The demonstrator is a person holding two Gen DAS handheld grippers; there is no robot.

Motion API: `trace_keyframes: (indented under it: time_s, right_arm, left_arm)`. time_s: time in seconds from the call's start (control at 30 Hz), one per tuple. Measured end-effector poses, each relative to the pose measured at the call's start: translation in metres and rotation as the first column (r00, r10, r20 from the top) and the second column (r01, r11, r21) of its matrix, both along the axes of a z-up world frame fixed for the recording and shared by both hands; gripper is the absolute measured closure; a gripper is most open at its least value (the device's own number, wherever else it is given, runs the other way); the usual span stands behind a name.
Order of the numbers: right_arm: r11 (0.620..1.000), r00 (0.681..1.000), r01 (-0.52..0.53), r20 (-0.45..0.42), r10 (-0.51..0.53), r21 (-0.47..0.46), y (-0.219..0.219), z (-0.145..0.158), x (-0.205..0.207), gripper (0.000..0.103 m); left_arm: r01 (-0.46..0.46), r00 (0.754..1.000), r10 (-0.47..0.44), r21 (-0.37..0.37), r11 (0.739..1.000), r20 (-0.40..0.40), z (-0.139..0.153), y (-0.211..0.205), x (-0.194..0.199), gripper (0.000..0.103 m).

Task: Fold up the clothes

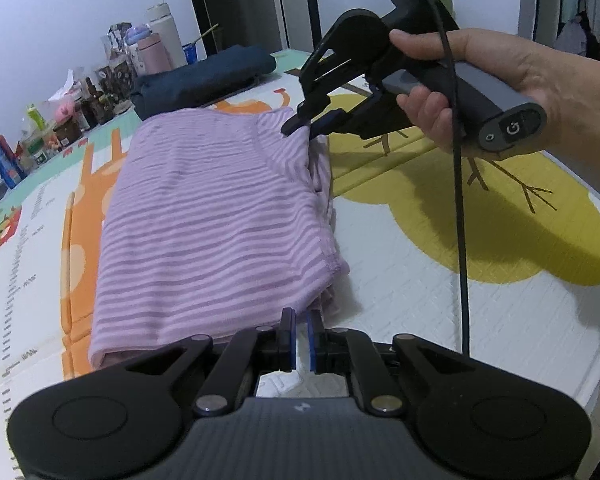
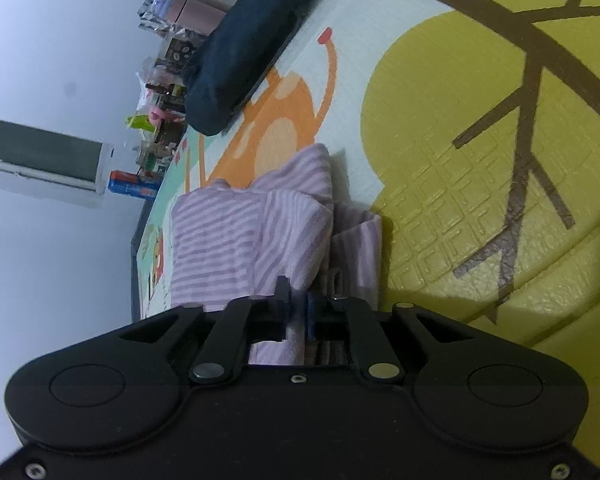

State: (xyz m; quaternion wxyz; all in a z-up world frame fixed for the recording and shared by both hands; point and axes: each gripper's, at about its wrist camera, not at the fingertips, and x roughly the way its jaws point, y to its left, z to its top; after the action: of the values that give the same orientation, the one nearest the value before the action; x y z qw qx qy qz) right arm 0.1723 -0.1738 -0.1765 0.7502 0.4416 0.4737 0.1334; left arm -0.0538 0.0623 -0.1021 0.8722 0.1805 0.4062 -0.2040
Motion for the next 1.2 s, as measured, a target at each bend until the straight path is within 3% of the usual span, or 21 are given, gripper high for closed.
trace_keyframes:
  time_s: [0.03,0.13,0.2,0.3,0.4,0.47,0.53,0.6,0.73,0.9,0.97,1.07,1.2]
  right_arm:
    - [1.000,1.000,0.009,0.003,-0.009,-0.011,-0.002,0.003,-0.002,0.089]
    - [0.995,0.999,0.050,0.019,-0.049,-0.081,-0.012,0.017,-0.010,0.068]
    - [0.992,0.996,0.076,0.051,-0.071,-0.097,-0.019,0.031,-0.017,0.068]
    - [0.998,0.992,0.022,0.122,-0.029,0.062,-0.015,0.043,-0.023,0.068]
    - [0.979,0.993,-0.070,0.103,0.051,0.189,0.007,0.033,-0.018,0.061]
    - [0.971,0.992,-0.111,0.075,0.097,0.213,0.024,0.023,-0.013,0.061]
    - [0.978,0.991,-0.133,0.042,0.128,0.162,0.037,0.015,-0.010,0.061]
    - [0.983,0.991,-0.133,0.008,0.133,0.124,0.044,0.005,-0.009,0.061]
    - [0.984,0.994,-0.100,-0.019,0.104,0.145,0.044,-0.009,-0.011,0.061]
    - [0.989,0.996,-0.072,-0.037,0.078,0.127,0.040,-0.018,-0.014,0.078]
    - [0.989,0.998,-0.046,-0.039,0.052,0.143,0.039,-0.018,-0.018,0.076]
    - [0.986,0.999,-0.050,-0.011,0.052,0.157,0.039,-0.006,-0.027,0.062]
    - [0.987,0.997,-0.072,-0.014,0.075,0.144,0.043,0.002,-0.043,0.062]
  left_arm:
    - [0.007,1.000,-0.007,-0.002,1.000,0.003,0.003,0.002,-0.001,0.093]
    - [0.022,0.999,-0.022,-0.016,1.000,0.026,0.016,0.011,-0.004,0.093]
    - [0.019,0.999,-0.017,-0.032,0.999,0.051,0.028,0.019,-0.006,0.093]
    - [0.011,0.997,-0.006,-0.071,0.997,0.077,0.042,0.029,-0.001,0.093]
    - [0.016,0.996,-0.008,-0.088,0.996,0.092,0.044,0.025,0.013,0.093]
    - [0.033,0.997,-0.026,-0.092,0.995,0.078,0.037,0.017,0.023,0.093]
    - [0.061,0.997,-0.056,-0.093,0.994,0.052,0.028,0.010,0.032,0.093]
    - [0.092,0.996,-0.090,-0.084,0.992,0.030,0.017,0.004,0.038,0.093]
    - [0.125,0.992,-0.126,-0.033,0.992,-0.031,-0.008,0.001,0.042,0.093]
    - [0.114,0.992,-0.117,-0.062,0.992,-0.044,-0.008,0.012,0.041,0.093]
    - [0.108,0.994,-0.110,-0.065,0.992,-0.028,0.000,0.018,0.040,0.093]
    - [0.098,0.995,-0.098,-0.055,0.994,0.002,0.010,0.034,0.039,0.093]
    - [0.057,0.997,-0.060,-0.048,0.997,-0.052,0.001,0.055,0.052,0.093]
